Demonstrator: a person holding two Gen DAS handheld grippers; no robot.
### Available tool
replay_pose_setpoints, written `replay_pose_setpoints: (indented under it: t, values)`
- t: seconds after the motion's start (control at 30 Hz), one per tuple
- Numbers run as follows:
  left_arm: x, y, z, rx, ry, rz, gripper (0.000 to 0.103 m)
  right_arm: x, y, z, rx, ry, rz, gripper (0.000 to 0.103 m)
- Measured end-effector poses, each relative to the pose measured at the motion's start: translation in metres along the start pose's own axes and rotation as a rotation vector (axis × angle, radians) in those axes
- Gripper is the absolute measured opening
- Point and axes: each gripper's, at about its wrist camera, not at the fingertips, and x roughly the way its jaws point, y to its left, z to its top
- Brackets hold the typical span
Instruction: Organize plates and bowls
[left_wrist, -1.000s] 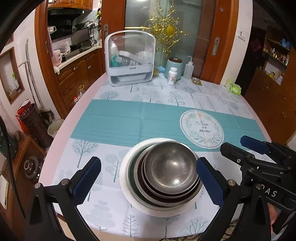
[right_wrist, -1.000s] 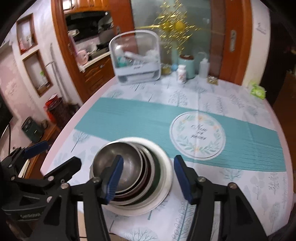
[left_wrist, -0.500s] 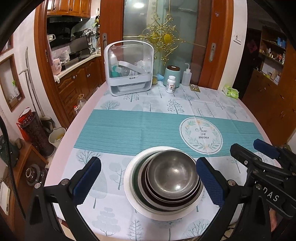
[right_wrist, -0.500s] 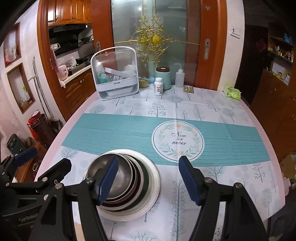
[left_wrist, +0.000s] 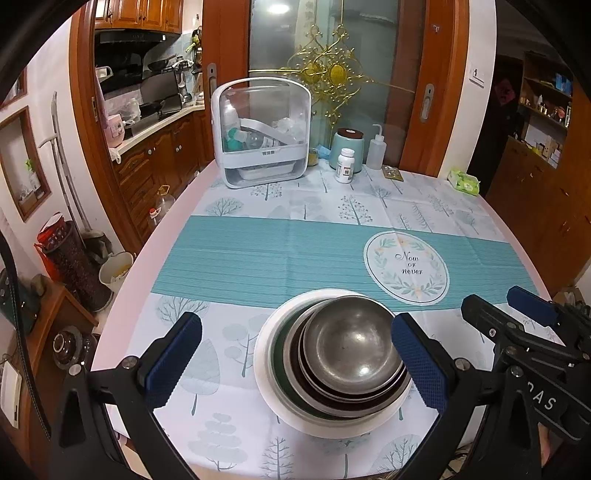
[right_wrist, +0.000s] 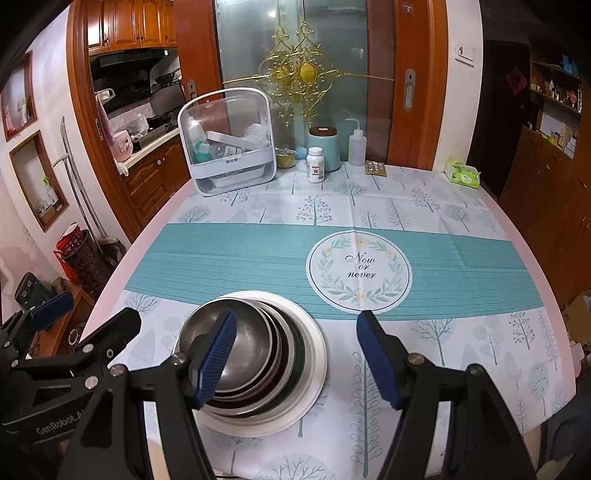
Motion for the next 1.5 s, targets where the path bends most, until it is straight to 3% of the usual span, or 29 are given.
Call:
replay_pose_setpoints:
  t: [1.5]
  values:
    - [0.014,0.009,-0.003,0.007,0.029,-0.008,0.102,0.004,0.002,-0.001,0.016,-0.007,-0.027,0.068]
